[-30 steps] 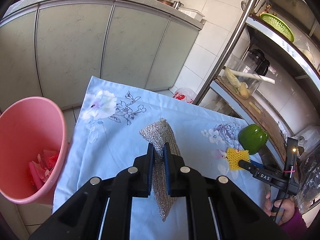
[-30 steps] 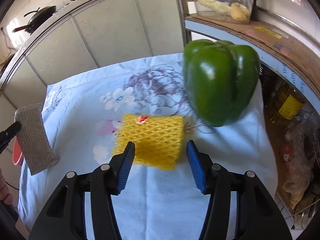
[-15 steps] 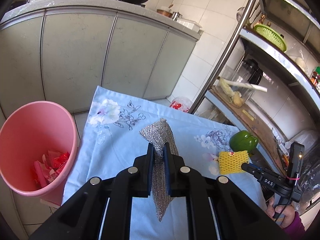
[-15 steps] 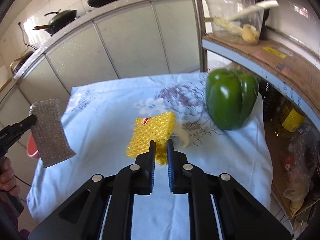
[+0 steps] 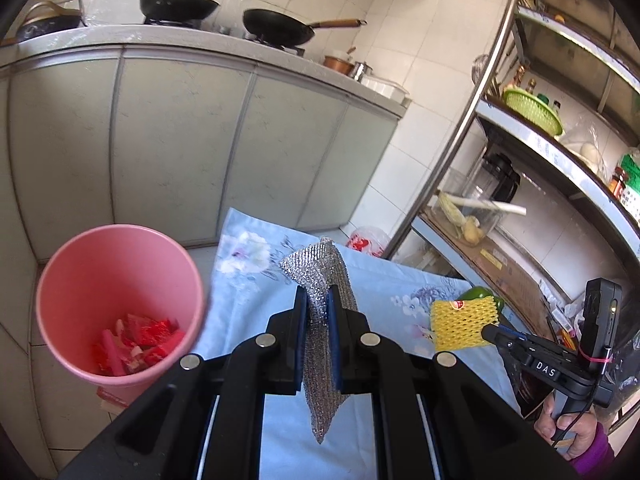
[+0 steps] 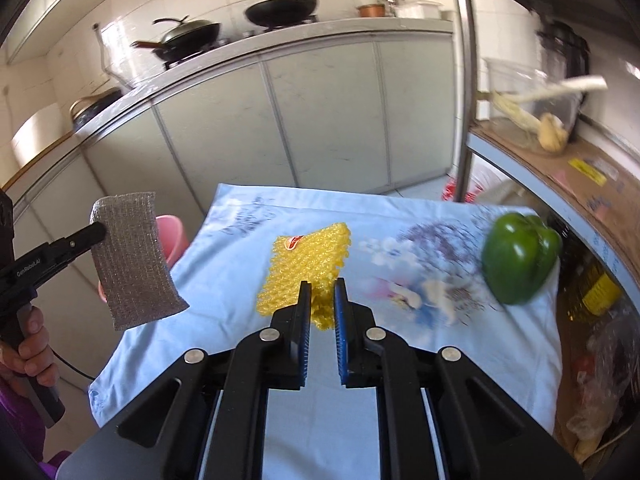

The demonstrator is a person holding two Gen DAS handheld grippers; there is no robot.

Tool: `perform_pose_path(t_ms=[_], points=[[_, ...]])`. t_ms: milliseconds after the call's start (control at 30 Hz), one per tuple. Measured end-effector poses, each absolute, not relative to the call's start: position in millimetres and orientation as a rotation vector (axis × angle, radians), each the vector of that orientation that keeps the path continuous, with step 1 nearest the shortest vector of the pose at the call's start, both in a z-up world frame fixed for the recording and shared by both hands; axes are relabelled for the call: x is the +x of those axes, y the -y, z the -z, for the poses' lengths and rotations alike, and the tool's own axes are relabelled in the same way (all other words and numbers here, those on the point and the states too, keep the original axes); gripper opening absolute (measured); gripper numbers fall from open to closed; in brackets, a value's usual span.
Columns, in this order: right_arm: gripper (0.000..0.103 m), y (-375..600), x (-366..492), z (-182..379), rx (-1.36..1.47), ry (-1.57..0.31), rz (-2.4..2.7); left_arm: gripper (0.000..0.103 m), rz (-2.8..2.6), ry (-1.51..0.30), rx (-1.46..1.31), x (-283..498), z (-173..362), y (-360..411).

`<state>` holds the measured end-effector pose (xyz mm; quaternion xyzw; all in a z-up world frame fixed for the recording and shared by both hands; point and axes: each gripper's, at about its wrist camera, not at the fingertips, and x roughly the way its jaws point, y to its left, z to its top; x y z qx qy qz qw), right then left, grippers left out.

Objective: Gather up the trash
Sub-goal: 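Carry the steel wool and yellow foam net over the pink bucket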

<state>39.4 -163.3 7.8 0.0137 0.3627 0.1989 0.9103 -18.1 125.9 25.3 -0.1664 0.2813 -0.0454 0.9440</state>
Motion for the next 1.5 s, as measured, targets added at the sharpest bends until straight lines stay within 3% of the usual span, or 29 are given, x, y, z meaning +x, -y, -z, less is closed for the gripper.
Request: perform_pose_path(t_ms=[733, 1500], points=[[0.012, -14.7, 49.6, -33.5, -0.146, -0.714, -0.714, 0.009, -0.226, -0.453, -0.336, -71.7, -44.0, -240.7], [0.012, -131.2, 78.5, 32.2, -0.329, -0.855, -0.784, 0.009, -0.349, -0.584, -0.402, -34.9, 19.9, -294.0]])
